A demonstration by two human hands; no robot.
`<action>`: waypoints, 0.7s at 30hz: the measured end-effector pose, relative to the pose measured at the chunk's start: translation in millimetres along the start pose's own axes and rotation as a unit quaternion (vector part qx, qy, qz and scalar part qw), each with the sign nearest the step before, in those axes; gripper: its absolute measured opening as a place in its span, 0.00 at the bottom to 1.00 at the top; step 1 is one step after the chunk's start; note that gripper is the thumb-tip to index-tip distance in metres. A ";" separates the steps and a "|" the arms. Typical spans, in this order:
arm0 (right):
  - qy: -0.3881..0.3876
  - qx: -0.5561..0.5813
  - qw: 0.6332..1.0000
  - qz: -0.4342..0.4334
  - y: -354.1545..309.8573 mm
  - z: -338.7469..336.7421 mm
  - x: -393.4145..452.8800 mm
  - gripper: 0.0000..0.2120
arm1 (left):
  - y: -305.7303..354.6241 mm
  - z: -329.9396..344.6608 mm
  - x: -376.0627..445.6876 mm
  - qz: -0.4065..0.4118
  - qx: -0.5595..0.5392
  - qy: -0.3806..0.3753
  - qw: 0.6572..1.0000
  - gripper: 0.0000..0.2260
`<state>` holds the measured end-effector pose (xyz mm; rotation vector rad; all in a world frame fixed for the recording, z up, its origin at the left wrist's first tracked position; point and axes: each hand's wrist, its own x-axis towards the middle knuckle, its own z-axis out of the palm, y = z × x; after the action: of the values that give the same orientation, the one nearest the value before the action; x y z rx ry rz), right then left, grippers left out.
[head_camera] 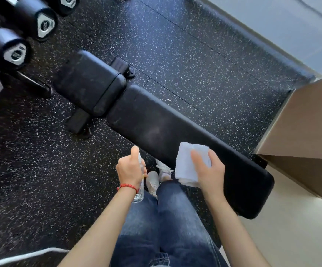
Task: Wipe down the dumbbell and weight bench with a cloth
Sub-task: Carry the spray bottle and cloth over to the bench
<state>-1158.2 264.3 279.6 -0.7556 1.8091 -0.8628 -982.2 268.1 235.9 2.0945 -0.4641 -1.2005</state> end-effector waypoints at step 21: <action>-0.131 -0.066 0.986 -0.085 -122.5 137.5 98.4 0.16 | 109.4 -48.7 100.7 -0.045 -0.128 0.154 0.979 0.27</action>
<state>-1050.0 86.1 291.8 -1.0710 1.5952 -0.7189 -886.2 148.6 267.4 2.0425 -0.0686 -0.9074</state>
